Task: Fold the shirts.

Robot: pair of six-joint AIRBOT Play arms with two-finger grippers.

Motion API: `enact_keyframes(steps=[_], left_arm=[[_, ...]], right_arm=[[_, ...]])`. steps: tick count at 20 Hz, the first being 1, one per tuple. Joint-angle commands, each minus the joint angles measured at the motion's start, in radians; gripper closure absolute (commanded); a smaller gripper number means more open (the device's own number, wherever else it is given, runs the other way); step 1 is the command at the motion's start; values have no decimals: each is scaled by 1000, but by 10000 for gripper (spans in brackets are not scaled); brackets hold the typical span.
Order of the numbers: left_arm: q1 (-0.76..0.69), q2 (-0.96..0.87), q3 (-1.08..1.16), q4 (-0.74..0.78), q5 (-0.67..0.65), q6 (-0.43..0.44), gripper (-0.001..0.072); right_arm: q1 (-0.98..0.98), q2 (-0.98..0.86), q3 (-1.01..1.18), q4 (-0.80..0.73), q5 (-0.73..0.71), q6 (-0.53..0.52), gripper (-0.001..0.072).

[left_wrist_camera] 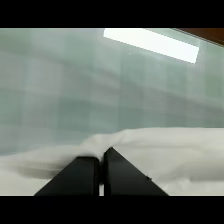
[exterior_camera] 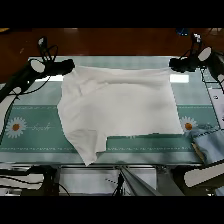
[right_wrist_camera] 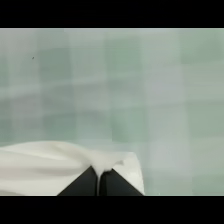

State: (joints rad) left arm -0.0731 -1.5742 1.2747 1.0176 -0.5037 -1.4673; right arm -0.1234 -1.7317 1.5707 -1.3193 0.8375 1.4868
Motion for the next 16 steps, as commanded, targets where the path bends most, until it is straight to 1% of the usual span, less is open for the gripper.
enact_keyframes(steps=[1, 3, 5, 6, 8, 9, 16], left_arm=[[21, 19, 74, -2, -255, -17, 680], [50, 18, 103, 3, -468, -63, 680], [63, 11, 99, 42, -589, -74, 680], [62, 8, 94, 89, -619, -76, 680], [61, 6, 70, 162, -642, -99, 680], [61, 4, 57, 173, -642, -99, 680], [48, -24, 49, 166, -642, -98, 679]], right_arm=[[-2, 45, 1, -2, 127, -50, 679], [-2, 79, 1, -27, 216, -51, 679], [-2, 88, 1, -53, 292, -51, 679], [-2, 87, 0, -66, 325, -51, 678], [-5, 83, -8, -96, 367, -47, 678], [-10, 83, -17, -97, 372, -44, 679], [-13, 77, -54, -97, 340, -43, 678]])
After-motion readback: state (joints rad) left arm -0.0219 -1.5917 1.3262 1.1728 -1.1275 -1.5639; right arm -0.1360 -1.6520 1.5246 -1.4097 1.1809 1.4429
